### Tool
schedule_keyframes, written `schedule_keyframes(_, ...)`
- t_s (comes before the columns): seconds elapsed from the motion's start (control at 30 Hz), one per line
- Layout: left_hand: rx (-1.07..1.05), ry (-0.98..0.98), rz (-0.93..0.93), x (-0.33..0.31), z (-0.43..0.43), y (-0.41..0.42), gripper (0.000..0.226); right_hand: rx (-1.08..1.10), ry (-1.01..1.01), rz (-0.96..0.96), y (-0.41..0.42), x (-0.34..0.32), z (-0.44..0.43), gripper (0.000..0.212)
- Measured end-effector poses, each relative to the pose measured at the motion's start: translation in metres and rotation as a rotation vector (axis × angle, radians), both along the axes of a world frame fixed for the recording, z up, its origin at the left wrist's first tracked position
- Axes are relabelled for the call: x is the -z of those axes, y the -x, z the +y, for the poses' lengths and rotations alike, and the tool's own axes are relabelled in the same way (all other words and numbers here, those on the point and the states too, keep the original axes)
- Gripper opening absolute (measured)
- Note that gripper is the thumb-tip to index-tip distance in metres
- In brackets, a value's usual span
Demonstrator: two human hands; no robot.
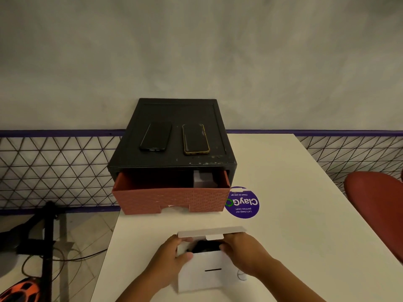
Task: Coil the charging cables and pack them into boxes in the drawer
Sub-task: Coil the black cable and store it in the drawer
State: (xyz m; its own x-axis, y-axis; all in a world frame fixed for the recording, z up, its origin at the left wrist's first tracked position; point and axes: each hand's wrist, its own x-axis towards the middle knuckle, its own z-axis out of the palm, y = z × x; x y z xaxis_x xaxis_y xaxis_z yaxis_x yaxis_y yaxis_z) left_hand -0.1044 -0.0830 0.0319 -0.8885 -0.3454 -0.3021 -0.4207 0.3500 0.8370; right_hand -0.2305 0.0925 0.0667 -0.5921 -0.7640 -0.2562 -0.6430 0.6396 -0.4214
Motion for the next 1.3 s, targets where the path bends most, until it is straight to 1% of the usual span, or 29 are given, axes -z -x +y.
schedule_keyframes(0.07, -0.025, -0.01, -0.024, 0.004, -0.004, -0.001, 0.03, -0.072, 0.015, 0.009, -0.004, 0.004, 0.004, 0.039)
schedule_keyframes(0.13, -0.049, 0.003, -0.041, 0.008, -0.006, -0.002, 0.028, -0.078, 0.005, 0.017, -0.008, 0.011, 0.009, 0.05)
schedule_keyframes(0.2, -0.072, 0.032, -0.041, 0.01, -0.006, -0.001, 0.026, -0.009, 0.028, 0.023, -0.012, 0.021, 0.014, 0.058)
schedule_keyframes(0.27, -0.092, 0.047, -0.027, 0.011, -0.007, 0.0, 0.03, 0.097, 0.076, -0.018, -0.017, 0.031, 0.02, 0.071)
schedule_keyframes(0.33, -0.099, 0.044, -0.039, 0.015, -0.007, 0.001, 0.043, 0.196, 0.105, -0.078, -0.022, 0.041, 0.023, 0.086)
schedule_keyframes(0.4, -0.113, 0.025, -0.071, 0.018, -0.006, 0.002, 0.055, 0.305, 0.144, -0.15, -0.025, 0.048, 0.024, 0.096)
schedule_keyframes(0.47, -0.141, 0.02, -0.105, 0.021, -0.004, 0.003, 0.063, 0.415, 0.224, -0.254, -0.022, 0.053, 0.023, 0.105)
schedule_keyframes(0.53, -0.167, 0.033, -0.128, 0.022, 0.0, 0.004, 0.065, 0.49, 0.268, -0.382, -0.017, 0.056, 0.022, 0.112)
schedule_keyframes(0.6, -0.178, 0.036, -0.134, 0.023, 0.002, 0.004, 0.064, 0.508, 0.251, -0.511, -0.01, 0.058, 0.019, 0.119)
schedule_keyframes(0.73, -0.18, 0.003, -0.126, 0.024, 0.002, 0.004, 0.064, 0.498, 0.222, -0.588, 0.002, 0.058, 0.018, 0.131)
schedule_keyframes(0.8, -0.2, -0.063, -0.104, 0.025, 0.002, 0.004, 0.069, 0.482, 0.205, -0.589, 0.006, 0.054, 0.016, 0.127)
schedule_keyframes(0.9, -0.23, -0.163, -0.083, 0.029, -0.002, 0.005, 0.078, 0.434, 0.111, -0.521, 0.011, 0.051, 0.011, 0.112)
schedule_keyframes(0.97, -0.23, -0.219, -0.083, 0.029, -0.007, 0.007, 0.084, 0.463, 0.138, -0.552, 0.018, 0.052, 0.008, 0.093)
schedule_keyframes(1.03, -0.206, -0.258, -0.101, 0.027, -0.012, 0.01, 0.091, 0.505, 0.213, -0.631, 0.022, 0.049, 0.009, 0.064)
schedule_keyframes(1.1, -0.179, -0.279, -0.126, 0.022, -0.014, 0.012, 0.095, 0.546, 0.242, -0.687, 0.027, 0.048, 0.009, 0.049)
schedule_keyframes(1.2, -0.181, -0.332, -0.141, 0.021, -0.018, 0.015, 0.097, 0.553, 0.216, -0.721, 0.034, 0.049, 0.009, 0.043)
schedule_keyframes(1.3, -0.209, -0.408, -0.143, 0.021, -0.019, 0.016, 0.097, 0.534, 0.159, -0.761, 0.036, 0.048, 0.008, 0.044)
